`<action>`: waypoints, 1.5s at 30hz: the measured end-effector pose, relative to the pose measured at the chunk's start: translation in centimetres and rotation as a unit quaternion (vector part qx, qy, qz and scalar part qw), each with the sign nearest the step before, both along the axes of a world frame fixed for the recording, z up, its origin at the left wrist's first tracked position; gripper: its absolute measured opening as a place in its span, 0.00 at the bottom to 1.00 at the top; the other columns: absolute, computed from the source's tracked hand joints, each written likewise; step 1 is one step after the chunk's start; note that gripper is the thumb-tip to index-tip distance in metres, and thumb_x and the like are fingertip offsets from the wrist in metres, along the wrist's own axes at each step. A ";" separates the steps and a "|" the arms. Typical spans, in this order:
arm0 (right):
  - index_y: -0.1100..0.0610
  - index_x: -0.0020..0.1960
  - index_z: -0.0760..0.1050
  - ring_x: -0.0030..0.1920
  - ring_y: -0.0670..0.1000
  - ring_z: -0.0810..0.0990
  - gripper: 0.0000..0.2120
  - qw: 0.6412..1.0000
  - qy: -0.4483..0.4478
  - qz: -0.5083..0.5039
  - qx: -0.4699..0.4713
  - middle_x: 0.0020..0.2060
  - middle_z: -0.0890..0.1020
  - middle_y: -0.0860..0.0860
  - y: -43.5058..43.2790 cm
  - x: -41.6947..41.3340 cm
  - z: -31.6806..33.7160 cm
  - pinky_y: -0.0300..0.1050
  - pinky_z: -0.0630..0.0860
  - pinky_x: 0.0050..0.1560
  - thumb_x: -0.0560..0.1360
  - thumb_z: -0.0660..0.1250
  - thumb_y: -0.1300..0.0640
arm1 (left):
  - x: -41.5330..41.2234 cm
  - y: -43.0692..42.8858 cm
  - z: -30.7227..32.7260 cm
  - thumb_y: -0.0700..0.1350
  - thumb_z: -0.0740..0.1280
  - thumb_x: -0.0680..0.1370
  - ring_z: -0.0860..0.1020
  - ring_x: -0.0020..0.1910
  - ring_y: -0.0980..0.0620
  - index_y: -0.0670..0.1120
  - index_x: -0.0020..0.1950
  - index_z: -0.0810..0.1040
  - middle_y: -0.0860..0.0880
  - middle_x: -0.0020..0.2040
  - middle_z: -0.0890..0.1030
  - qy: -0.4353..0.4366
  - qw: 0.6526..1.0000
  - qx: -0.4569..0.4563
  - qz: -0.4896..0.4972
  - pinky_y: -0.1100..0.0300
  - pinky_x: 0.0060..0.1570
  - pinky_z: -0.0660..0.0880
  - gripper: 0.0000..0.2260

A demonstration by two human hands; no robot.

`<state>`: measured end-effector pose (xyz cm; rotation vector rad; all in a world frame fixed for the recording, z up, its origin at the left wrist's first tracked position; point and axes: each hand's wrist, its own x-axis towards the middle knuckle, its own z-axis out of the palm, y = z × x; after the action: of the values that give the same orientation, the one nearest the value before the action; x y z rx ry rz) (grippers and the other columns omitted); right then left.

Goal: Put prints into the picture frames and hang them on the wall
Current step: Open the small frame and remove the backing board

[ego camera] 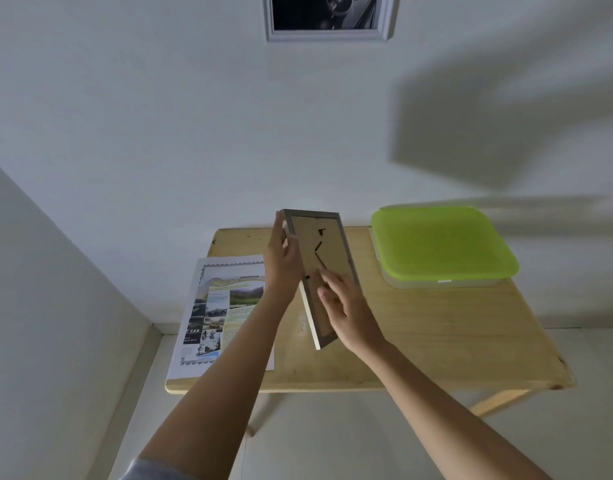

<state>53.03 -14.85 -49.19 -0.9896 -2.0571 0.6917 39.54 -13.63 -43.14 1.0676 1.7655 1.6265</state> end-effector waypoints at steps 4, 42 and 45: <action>0.56 0.62 0.75 0.54 0.49 0.74 0.16 0.994 -0.056 -0.046 0.085 0.54 0.78 0.51 1.7 0.9 -1.2 0.44 0.74 0.55 0.75 0.62 0.62 | -2.0 -0.7 -2.0 0.36 0.56 0.80 0.60 0.31 0.55 0.47 0.74 0.60 0.50 0.33 0.60 -0.104 0.994 -0.012 -0.007 0.60 0.32 0.61 0.22; 0.58 0.73 0.59 0.51 0.50 0.70 0.22 0.939 -0.099 -0.183 -0.275 0.59 0.70 0.58 1.9 6.6 -11.2 0.34 0.62 0.50 0.80 0.57 0.59 | 0.9 -7.2 -17.7 0.40 0.60 0.79 0.71 0.55 0.54 0.42 0.71 0.65 0.47 0.64 0.70 0.068 0.960 -0.264 -0.060 0.63 0.55 0.67 0.20; 0.60 0.72 0.61 0.48 0.50 0.70 0.22 0.944 -0.105 -0.189 -0.249 0.56 0.70 0.59 1.9 6.3 -11.6 0.31 0.61 0.48 0.79 0.58 0.61 | 0.6 -6.9 -18.2 0.39 0.62 0.78 0.71 0.53 0.55 0.41 0.69 0.68 0.46 0.64 0.68 0.074 0.960 -0.264 -0.063 0.65 0.56 0.68 0.19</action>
<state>59.30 -12.99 -60.80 -1.7593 -1.8135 0.9494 40.10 -20.57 -61.29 1.0316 2.0213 0.9330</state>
